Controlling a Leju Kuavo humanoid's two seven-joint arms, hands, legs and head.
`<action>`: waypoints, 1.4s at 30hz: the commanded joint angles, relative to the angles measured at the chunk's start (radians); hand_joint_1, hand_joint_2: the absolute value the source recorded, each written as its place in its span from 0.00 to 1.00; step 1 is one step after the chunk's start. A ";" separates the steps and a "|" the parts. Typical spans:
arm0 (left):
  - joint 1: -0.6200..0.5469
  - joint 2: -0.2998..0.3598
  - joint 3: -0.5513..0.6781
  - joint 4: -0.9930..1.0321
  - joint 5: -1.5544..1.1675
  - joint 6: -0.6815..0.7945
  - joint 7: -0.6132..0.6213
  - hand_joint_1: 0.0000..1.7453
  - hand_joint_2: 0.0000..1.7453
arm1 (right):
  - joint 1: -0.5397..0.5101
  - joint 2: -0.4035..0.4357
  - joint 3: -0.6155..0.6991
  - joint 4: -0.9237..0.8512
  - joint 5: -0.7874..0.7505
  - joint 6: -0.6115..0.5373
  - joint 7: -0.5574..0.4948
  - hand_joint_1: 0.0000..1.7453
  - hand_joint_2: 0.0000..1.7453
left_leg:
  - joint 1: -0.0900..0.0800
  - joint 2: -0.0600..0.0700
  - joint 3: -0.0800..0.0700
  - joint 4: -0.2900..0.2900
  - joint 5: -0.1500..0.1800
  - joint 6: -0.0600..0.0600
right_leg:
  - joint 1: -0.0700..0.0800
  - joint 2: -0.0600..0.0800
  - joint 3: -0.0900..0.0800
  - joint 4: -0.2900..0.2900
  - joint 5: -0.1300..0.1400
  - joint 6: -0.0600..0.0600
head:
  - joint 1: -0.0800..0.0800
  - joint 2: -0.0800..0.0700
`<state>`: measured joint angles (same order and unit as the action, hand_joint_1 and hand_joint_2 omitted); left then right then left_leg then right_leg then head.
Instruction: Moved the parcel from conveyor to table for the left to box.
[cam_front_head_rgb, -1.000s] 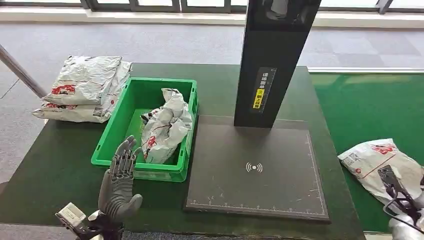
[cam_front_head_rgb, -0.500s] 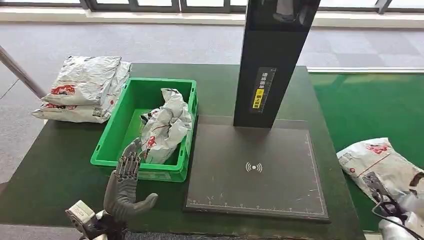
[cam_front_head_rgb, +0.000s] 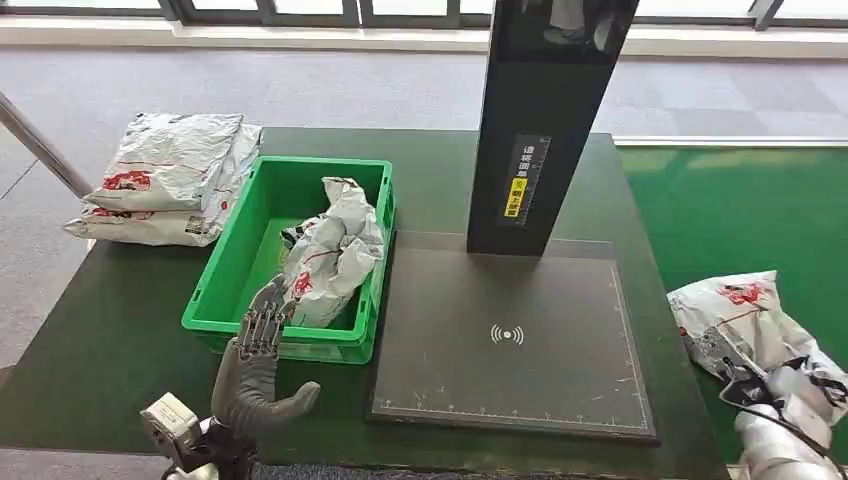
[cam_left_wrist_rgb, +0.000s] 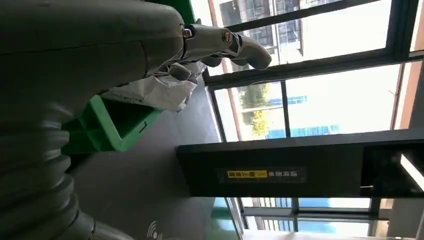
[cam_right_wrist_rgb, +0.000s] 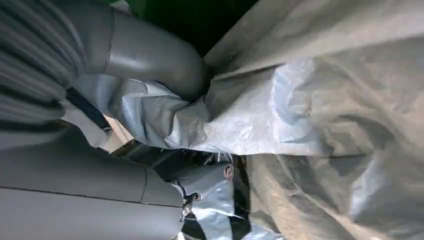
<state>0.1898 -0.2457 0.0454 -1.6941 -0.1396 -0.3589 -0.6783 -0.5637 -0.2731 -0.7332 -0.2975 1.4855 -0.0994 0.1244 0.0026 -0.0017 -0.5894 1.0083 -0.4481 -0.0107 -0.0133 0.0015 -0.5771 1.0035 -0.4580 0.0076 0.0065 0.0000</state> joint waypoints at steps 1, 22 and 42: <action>0.050 -0.039 0.068 -0.028 -0.021 -0.002 0.006 0.00 1.00 | 0.008 0.128 -0.176 -0.054 -0.201 -0.473 -0.355 1.00 1.00 | 0.001 0.005 0.002 -0.002 -0.001 -0.001 | 0.001 0.004 0.001 -0.002 0.001 -0.001 | 0.000 0.000; 0.045 -0.037 -0.019 -0.023 -0.059 0.082 -0.020 0.00 1.00 | 0.515 0.522 0.472 -1.201 -1.104 -0.448 -0.823 1.00 1.00 | 0.000 -0.001 -0.002 -0.002 -0.002 -0.002 | 0.000 -0.002 -0.003 0.001 -0.004 -0.002 | 0.000 0.000; 0.037 -0.022 -0.006 -0.001 -0.005 0.078 -0.020 0.00 1.00 | 0.613 0.465 0.754 -1.254 -0.980 -0.136 -0.743 1.00 1.00 | 0.000 -0.002 -0.001 -0.003 -0.001 -0.002 | 0.000 -0.003 -0.001 -0.001 -0.004 -0.001 | 0.000 0.000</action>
<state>0.2428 -0.2949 0.0347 -1.7433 -0.1473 -0.2773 -0.7008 0.0469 0.2159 -0.0419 -1.5488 0.5116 -0.2354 -0.6222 0.0029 -0.0049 -0.5926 1.0075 -0.4492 -0.0125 -0.0138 -0.0010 -0.5807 1.0042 -0.4621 0.0067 0.0065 0.0000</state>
